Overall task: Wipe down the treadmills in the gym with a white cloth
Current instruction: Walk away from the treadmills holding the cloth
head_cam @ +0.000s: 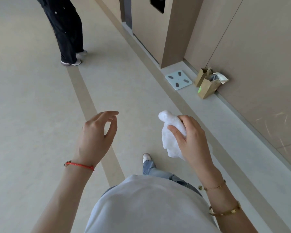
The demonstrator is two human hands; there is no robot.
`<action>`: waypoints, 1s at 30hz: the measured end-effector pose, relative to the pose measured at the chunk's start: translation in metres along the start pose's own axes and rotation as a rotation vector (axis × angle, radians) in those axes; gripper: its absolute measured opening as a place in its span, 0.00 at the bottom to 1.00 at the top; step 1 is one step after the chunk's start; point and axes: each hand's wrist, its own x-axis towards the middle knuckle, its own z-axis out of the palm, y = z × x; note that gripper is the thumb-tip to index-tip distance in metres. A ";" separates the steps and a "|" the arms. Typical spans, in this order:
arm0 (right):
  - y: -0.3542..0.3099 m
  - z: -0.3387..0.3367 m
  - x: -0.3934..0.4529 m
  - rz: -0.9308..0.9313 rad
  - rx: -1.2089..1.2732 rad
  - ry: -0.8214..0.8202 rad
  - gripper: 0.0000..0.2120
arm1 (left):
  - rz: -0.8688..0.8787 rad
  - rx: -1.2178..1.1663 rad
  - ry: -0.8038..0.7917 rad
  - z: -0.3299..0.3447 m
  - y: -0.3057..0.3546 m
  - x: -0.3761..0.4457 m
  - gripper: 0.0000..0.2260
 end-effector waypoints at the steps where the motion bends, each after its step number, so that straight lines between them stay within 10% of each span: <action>1: 0.002 0.001 0.028 -0.016 -0.008 0.007 0.14 | 0.003 0.000 0.012 0.006 0.000 0.026 0.09; 30: -0.013 0.154 0.675 0.001 -0.027 -0.022 0.20 | 0.095 0.010 -0.027 0.108 -0.185 0.659 0.09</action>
